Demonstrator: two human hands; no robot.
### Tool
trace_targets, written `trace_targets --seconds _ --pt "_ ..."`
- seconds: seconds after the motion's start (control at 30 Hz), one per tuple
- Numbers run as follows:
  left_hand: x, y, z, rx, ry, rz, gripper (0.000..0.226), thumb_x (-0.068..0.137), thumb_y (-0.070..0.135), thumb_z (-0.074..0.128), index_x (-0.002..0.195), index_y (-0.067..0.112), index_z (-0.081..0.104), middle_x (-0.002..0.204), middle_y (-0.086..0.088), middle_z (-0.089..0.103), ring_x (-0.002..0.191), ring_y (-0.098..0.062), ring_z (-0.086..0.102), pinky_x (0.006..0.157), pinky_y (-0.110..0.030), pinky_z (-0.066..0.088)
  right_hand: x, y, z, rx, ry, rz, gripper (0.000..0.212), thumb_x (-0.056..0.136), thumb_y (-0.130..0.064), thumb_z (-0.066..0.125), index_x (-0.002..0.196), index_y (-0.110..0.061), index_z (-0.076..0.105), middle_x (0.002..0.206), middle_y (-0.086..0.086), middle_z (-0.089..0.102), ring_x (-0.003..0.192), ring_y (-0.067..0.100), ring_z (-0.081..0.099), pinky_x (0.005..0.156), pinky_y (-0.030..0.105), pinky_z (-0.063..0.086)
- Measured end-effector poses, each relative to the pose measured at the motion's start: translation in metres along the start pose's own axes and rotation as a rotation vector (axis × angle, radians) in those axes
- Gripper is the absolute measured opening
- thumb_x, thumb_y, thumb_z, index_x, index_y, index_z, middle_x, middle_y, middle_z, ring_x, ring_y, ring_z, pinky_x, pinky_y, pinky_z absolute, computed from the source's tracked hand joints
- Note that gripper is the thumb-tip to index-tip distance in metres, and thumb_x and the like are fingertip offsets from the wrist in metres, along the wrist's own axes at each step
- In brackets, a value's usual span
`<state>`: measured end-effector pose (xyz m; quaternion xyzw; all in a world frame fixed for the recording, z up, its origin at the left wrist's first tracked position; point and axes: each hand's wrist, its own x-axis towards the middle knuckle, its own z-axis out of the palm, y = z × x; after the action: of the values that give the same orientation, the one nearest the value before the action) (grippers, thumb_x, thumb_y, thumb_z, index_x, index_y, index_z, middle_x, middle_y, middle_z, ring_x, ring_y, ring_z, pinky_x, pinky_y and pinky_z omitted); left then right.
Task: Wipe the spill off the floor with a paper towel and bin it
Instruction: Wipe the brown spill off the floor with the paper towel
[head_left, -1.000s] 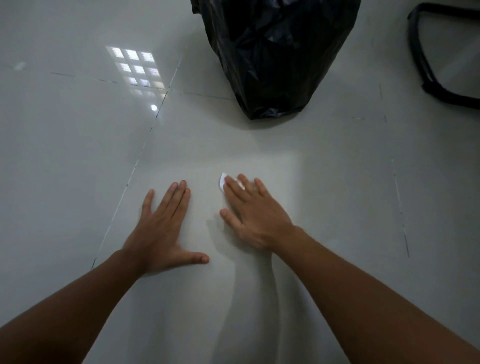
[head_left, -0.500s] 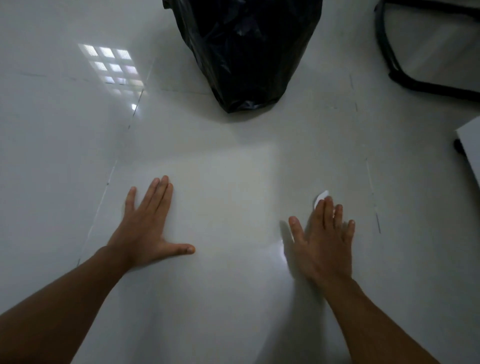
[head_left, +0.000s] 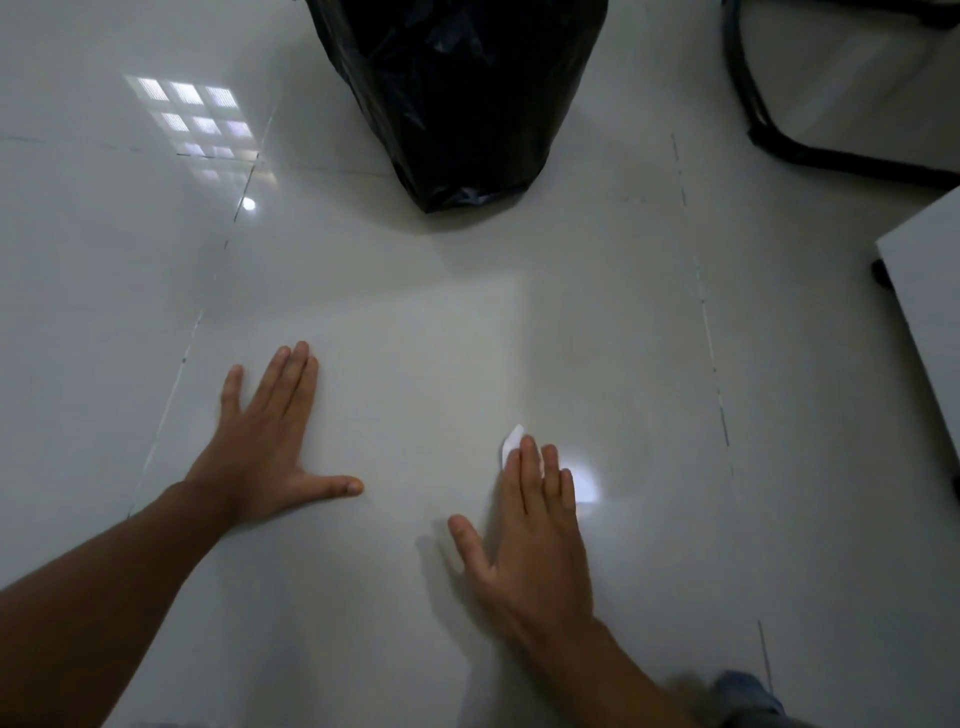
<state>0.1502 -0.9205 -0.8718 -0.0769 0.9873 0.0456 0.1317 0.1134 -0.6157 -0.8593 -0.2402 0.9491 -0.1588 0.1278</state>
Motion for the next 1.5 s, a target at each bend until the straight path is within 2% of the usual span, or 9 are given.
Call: trace_targets --seconds 0.07,0.2,0.4,0.57,0.73,1.0,1.13,1.23,1.5 --pt "-0.001 0.001 0.002 -0.002 0.004 -0.002 0.143 0.061 0.104 0.025 0.158 0.001 0.005 0.169 -0.014 -0.002 0.156 -0.024 -0.004 0.121 -0.065 0.003 0.022 0.015 -0.01 -0.062 -0.004 -0.048 0.083 0.093 -0.063 0.024 0.155 -0.01 0.016 0.165 0.006 0.011 0.152 0.022 0.002 0.123 0.042 0.004" --pt "-0.002 0.002 0.002 -0.015 -0.011 0.003 0.143 0.061 0.104 0.025 0.158 0.002 0.002 0.168 -0.013 -0.007 0.156 -0.024 -0.009 0.121 -0.064 -0.001 0.024 0.033 -0.012 0.0 0.08 0.251 0.081 0.094 -0.056 0.023 0.155 -0.007 0.002 0.165 0.011 0.001 0.152 0.025 -0.005 0.123 0.043 0.004" --pt "0.002 0.0 0.001 -0.002 -0.014 -0.004 0.144 0.06 0.105 0.022 0.158 0.002 0.0 0.168 -0.011 -0.01 0.155 -0.022 -0.013 0.121 -0.064 -0.002 0.041 0.008 -0.008 -0.023 -0.077 -0.14 0.078 0.095 -0.057 0.022 0.156 -0.012 0.008 0.166 0.004 0.004 0.152 0.02 -0.003 0.123 0.042 0.005" --pt "0.002 0.002 0.001 -0.022 -0.03 -0.009 0.147 0.057 0.106 0.023 0.158 0.004 -0.007 0.166 -0.009 -0.019 0.153 -0.019 -0.021 0.122 -0.062 -0.007 0.088 0.069 -0.04 -0.058 -0.017 0.164 0.075 0.098 -0.055 0.019 0.156 -0.01 0.003 0.166 0.008 0.001 0.152 0.024 -0.004 0.123 0.043 -0.002" --pt "0.001 0.002 -0.001 -0.044 -0.011 -0.01 0.146 0.058 0.106 0.026 0.158 0.005 -0.008 0.167 -0.009 -0.017 0.153 -0.019 -0.021 0.122 -0.061 -0.008 0.144 0.055 -0.049 0.054 -0.001 0.257 0.082 0.097 -0.059 0.02 0.155 -0.004 0.004 0.165 0.012 0.0 0.151 0.027 -0.007 0.123 0.044 -0.004" --pt "-0.002 0.003 -0.001 -0.04 0.002 -0.002 0.145 0.06 0.105 0.029 0.158 0.005 -0.007 0.167 -0.01 -0.015 0.155 -0.022 -0.016 0.122 -0.063 -0.003 0.105 0.013 -0.026 0.041 -0.059 -0.168 0.077 0.093 -0.06 0.018 0.157 -0.017 0.007 0.166 -0.002 0.005 0.152 0.017 -0.007 0.122 0.036 -0.005" --pt "-0.002 0.003 -0.001 -0.036 -0.001 -0.005 0.145 0.059 0.106 0.028 0.158 0.005 -0.007 0.167 -0.009 -0.015 0.154 -0.021 -0.016 0.122 -0.063 -0.003 0.116 0.036 -0.033 0.047 -0.021 -0.073 0.073 0.093 -0.058 0.015 0.156 -0.02 0.017 0.165 -0.003 0.015 0.152 0.019 -0.002 0.121 0.036 -0.008" --pt "-0.001 0.003 0.0 -0.04 -0.006 -0.011 0.146 0.058 0.107 0.027 0.158 0.006 -0.008 0.167 -0.009 -0.017 0.154 -0.021 -0.018 0.122 -0.062 -0.005 0.157 0.02 -0.032 0.11 -0.031 0.018 0.075 0.098 -0.055 0.023 0.156 -0.012 0.005 0.166 0.004 0.001 0.151 0.019 -0.013 0.122 0.038 -0.009" --pt "-0.001 0.006 -0.007 -0.071 -0.02 -0.036 0.147 0.059 0.105 0.034 0.156 0.007 -0.018 0.164 -0.009 -0.028 0.15 -0.018 -0.029 0.121 -0.06 -0.012 0.191 -0.037 -0.027 0.066 -0.21 -0.298 0.07 0.1 -0.048 0.032 0.157 -0.017 0.004 0.166 -0.002 0.0 0.151 0.018 -0.013 0.12 0.035 -0.007"
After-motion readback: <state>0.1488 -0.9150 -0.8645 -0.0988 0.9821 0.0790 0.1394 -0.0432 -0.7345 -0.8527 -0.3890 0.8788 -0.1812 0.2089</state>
